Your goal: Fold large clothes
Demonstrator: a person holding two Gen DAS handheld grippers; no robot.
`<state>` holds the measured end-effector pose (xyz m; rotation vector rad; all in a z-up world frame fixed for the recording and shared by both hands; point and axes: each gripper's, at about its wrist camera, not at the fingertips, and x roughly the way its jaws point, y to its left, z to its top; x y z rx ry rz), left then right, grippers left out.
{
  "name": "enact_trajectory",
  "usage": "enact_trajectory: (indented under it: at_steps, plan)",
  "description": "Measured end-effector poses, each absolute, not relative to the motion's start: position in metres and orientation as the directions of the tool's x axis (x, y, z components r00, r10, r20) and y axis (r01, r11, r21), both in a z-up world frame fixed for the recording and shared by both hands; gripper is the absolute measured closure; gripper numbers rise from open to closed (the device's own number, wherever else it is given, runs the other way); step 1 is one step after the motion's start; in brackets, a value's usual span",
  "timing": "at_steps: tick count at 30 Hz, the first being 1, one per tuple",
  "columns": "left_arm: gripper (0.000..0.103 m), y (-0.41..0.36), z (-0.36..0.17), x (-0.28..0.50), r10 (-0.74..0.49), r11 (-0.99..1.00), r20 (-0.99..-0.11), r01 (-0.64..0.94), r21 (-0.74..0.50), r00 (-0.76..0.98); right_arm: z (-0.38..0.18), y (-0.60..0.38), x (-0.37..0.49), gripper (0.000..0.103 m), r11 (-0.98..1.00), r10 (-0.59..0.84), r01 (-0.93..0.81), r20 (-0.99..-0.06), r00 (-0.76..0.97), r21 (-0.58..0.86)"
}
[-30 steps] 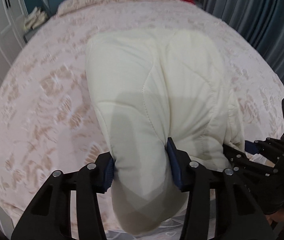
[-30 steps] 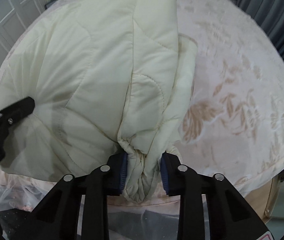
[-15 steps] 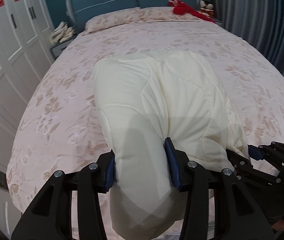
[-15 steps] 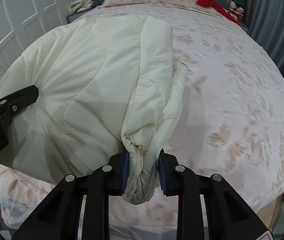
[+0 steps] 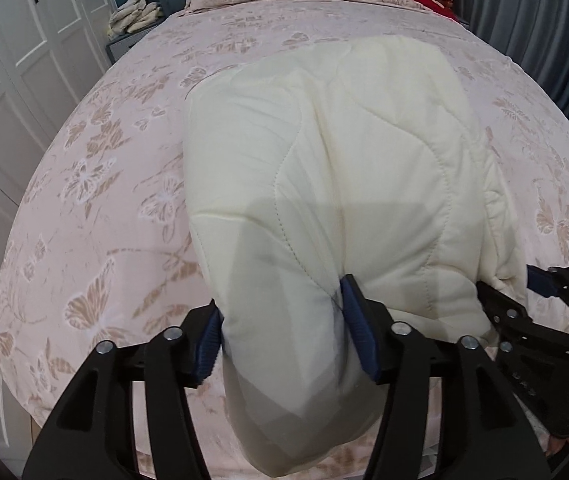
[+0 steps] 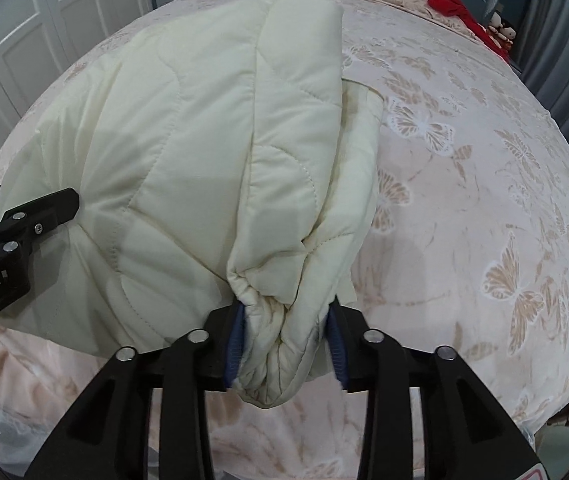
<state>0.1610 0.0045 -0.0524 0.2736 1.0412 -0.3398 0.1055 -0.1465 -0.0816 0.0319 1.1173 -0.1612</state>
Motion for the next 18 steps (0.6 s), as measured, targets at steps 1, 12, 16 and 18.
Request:
enact_trajectory:
  at_steps: [1, 12, 16, 18]
  plan:
    - [0.037, 0.008, -0.051, 0.159, -0.139, 0.918, -0.874, 0.391, 0.063, 0.466, -0.081, -0.150, 0.102, 0.056, 0.988, -0.102, 0.149, -0.900, 0.425, -0.041]
    - [0.027, 0.037, -0.006, 0.137, -0.038, 0.947, -0.841, 0.288, 0.143, 0.540, -0.001, -0.177, 0.047, 0.070, 0.987, -0.102, 0.155, -0.879, 0.465, -0.033]
    - [0.027, 0.029, -0.005, 0.138, -0.003, 0.951, -0.838, 0.260, 0.166, 0.546, 0.025, -0.155, 0.068, 0.084, 0.996, -0.077, 0.076, -0.845, 0.528, -0.044]
    - [0.027, 0.022, -0.007, 0.137, 0.005, 0.948, -0.838, 0.265, 0.178, 0.546, 0.020, -0.144, 0.083, 0.086, 0.996, -0.085, 0.048, -0.846, 0.527, -0.071]
